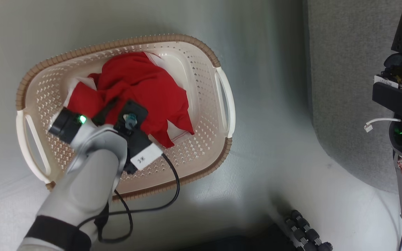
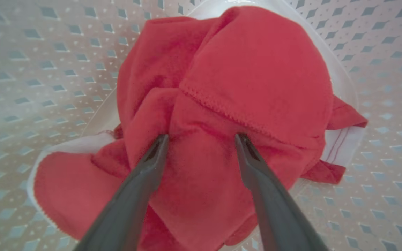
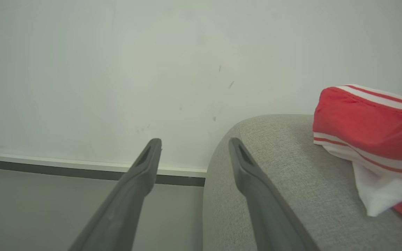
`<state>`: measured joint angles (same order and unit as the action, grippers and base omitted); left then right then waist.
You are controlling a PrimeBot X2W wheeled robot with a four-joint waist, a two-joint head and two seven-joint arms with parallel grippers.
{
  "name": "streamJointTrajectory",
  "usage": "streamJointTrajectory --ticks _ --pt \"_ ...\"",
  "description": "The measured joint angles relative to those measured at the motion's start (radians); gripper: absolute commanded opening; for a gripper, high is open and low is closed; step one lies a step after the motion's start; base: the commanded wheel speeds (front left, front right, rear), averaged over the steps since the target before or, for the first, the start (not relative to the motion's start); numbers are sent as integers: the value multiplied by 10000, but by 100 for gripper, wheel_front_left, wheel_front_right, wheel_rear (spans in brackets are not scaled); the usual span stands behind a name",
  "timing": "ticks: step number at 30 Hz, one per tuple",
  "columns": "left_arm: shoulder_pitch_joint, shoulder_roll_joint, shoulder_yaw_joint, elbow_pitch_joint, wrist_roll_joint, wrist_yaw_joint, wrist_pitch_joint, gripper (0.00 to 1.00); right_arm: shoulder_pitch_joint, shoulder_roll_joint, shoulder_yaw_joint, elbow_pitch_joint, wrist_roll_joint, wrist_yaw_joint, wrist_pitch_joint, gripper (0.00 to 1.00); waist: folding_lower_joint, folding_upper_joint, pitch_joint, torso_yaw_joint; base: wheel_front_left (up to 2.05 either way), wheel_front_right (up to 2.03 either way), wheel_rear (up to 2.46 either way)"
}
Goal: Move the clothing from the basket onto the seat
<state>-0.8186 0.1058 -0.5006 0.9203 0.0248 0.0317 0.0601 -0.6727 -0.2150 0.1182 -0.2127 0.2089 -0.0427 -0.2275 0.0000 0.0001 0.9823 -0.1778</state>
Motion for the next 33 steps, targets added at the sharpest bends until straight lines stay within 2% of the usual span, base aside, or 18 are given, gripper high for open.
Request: streamJointTrajectory --ticks 8,9,10,11,12,13,20,23,33 --pt "-587 -81 -61 535 207 226 88 100 -121 -123 -19 -81 -184 2 -42 100 0 0 365 0 0 0 0" --pt "-616 -119 -63 612 268 270 88 94 -128 -128 -15 -54 -201 2 -59 100 0 0 394 12 0 0 0" --pt "-635 -159 -65 681 295 313 88 71 -131 -128 -2 -40 -221 2 -88 100 0 0 411 25 0 0 0" --pt "-641 -176 -65 740 295 314 84 29 -135 -127 8 -23 -247 4 -90 100 0 0 422 39 0 0 0" --pt "-648 -196 -79 794 295 314 81 9 -135 -134 -4 2 -249 2 -115 100 0 0 425 57 0 0 0" --pt "-649 -219 -90 840 295 326 46 0 -138 -146 -4 46 -251 4 -117 100 0 -1 421 82 0 0 0" --pt "-646 -378 -86 1093 253 430 -449 0 -149 -201 33 322 -314 79 -132 100 0 -1 250 243 0 0 0" --pt "-623 -504 102 1097 -79 487 -771 0 -148 -268 -2 500 -341 90 -196 100 0 0 118 326 0 0 0" --pt "36 -610 332 965 -754 456 -2464 0 -17 -226 188 1323 -385 180 -221 100 0 0 -731 633 0 0 0"
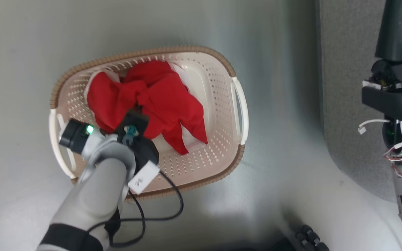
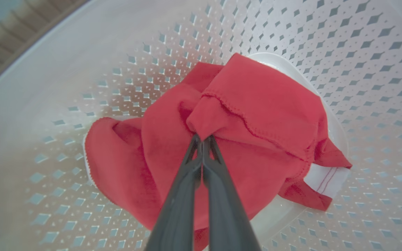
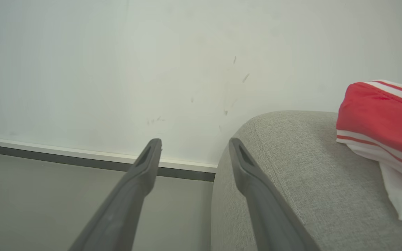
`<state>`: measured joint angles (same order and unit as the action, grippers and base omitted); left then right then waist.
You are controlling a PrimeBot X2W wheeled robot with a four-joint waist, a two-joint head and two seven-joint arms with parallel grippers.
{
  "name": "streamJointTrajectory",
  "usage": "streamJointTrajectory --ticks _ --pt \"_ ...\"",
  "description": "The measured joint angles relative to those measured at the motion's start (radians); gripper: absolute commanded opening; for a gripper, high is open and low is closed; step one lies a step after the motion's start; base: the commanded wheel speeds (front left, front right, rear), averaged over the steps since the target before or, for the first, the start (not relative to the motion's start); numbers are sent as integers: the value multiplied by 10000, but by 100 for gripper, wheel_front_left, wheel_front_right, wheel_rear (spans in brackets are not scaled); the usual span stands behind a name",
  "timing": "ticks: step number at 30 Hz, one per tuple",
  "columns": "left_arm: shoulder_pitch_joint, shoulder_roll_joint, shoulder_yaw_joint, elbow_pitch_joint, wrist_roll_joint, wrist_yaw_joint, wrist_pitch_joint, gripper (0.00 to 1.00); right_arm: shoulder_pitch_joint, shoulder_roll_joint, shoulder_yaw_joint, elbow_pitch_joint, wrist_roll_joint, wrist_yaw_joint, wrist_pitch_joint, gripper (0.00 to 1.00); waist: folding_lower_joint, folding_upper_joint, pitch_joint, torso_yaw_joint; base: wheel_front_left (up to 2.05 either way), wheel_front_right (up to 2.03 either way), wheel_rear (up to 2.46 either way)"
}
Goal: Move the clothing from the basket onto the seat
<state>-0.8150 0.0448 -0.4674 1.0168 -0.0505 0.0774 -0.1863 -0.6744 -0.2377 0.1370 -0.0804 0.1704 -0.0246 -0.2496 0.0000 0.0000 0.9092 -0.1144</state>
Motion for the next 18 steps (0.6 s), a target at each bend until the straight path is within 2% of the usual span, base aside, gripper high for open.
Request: streamJointTrajectory --ticks 5,18 --pt "445 -21 -61 -194 -188 -261 -546 0 345 6 58 428 -12 73 -42 100 0 0 -559 142 0 0 0" --pt "680 -58 161 -1411 -895 -773 -635 0 1141 280 174 1645 21 159 -71 100 -1 -1 -2193 591 0 0 0"
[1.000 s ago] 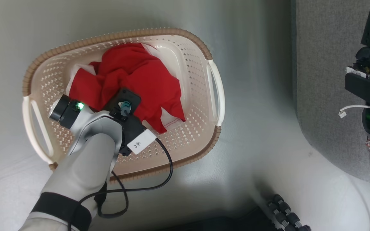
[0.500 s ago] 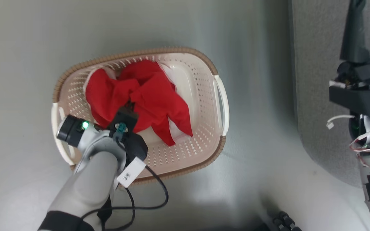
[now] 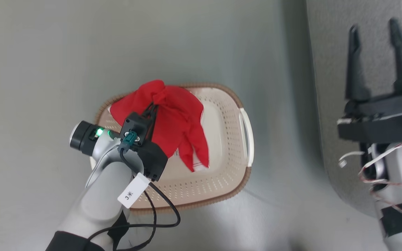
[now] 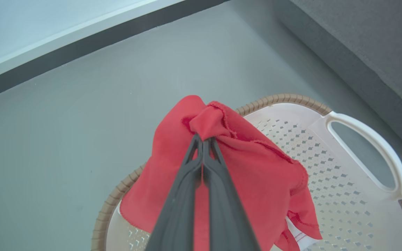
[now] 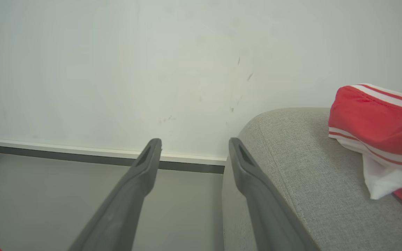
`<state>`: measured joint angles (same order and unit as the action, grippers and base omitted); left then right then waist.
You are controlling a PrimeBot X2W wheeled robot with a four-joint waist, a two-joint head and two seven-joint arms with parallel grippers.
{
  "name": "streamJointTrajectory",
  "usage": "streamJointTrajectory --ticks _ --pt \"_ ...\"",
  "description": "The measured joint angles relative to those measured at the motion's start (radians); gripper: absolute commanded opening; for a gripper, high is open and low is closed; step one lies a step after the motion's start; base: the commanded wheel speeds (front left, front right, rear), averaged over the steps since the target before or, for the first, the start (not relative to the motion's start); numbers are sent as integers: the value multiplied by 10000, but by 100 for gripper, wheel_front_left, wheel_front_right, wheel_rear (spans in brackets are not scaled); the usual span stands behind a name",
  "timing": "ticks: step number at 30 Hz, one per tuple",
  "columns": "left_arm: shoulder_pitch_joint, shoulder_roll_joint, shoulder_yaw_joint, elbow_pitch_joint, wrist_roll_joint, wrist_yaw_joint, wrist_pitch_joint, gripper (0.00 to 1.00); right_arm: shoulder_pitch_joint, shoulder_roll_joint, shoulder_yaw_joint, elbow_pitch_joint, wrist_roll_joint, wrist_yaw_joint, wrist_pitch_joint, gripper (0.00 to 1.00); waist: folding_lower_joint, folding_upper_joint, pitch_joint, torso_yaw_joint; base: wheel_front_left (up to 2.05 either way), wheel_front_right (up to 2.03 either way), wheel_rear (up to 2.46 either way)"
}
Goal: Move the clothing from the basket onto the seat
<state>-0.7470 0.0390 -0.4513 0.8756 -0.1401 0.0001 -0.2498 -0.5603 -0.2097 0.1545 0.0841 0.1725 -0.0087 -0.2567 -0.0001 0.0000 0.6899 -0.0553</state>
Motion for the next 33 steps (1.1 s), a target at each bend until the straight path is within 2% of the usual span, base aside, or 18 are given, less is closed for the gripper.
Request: streamJointTrajectory --ticks 8,20,33 --pt "-36 -4 303 -890 -332 -192 0 0 438 234 109 604 50 2 0 100 0 0 -922 204 0 0 0" --pt "-14 391 585 -1833 -523 -593 0 0 1021 608 240 1526 196 104 0 100 -1 -1 -2515 454 0 0 0" --pt "-108 349 314 -2130 -522 -809 0 0 1655 865 449 2539 222 268 0 100 0 -1 -4236 635 0 0 0"
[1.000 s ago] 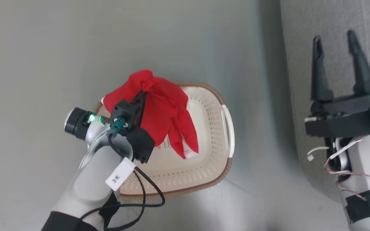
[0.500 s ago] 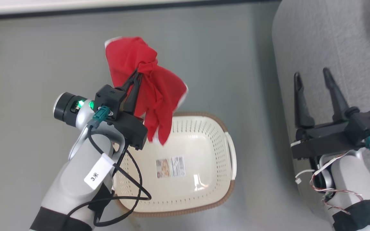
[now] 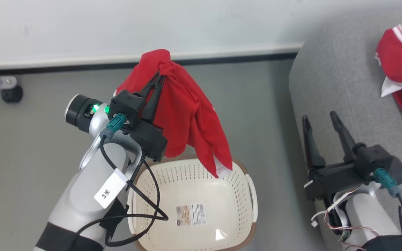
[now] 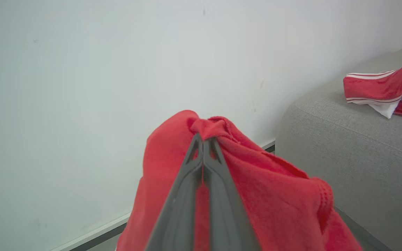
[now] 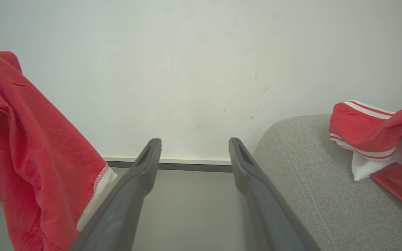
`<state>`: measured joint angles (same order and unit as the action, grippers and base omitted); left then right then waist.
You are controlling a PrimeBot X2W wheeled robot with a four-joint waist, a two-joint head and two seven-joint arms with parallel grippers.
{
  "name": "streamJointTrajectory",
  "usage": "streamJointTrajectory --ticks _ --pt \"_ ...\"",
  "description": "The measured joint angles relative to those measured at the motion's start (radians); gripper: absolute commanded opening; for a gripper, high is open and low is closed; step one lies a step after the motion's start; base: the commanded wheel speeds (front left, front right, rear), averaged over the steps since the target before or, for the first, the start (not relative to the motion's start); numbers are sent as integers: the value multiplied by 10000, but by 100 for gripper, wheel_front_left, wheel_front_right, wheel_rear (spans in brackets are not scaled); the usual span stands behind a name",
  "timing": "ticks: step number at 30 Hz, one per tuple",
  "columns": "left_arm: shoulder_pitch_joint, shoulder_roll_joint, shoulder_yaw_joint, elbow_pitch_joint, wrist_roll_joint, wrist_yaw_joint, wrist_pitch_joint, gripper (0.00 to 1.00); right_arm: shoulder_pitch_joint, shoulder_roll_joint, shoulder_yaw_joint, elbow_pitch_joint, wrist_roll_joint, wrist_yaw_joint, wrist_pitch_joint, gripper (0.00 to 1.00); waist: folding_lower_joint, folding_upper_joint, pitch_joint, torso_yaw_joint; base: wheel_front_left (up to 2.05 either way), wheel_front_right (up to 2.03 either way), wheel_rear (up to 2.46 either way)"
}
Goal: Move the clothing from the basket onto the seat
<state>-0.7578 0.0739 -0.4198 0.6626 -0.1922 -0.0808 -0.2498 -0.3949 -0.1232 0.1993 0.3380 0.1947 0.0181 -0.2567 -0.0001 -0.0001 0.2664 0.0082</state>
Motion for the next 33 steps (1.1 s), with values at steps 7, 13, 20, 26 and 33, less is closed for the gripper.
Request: streamJointTrajectory --ticks 7,13,20,26,33 --pt "-18 -35 -100 4 -17 -88 119 0 290 171 303 460 0 180 0 100 0 0 -927 34 0 0 0" --pt "-7 -88 -219 13 -90 -165 385 0 381 345 725 794 0 418 2 100 0 0 -1715 29 0 0 0" --pt "86 -196 -502 119 -366 -251 696 0 386 539 1486 1310 0 627 2 100 0 0 -2632 37 0 0 0" --pt "388 -268 -805 -249 -502 -263 1141 0 690 675 2721 1379 167 836 2 100 0 0 -3438 166 0 0 0" --pt "559 -301 -1097 -640 -621 -337 1528 0 742 650 4038 1053 1020 869 2 100 1 0 -3750 400 0 0 0"
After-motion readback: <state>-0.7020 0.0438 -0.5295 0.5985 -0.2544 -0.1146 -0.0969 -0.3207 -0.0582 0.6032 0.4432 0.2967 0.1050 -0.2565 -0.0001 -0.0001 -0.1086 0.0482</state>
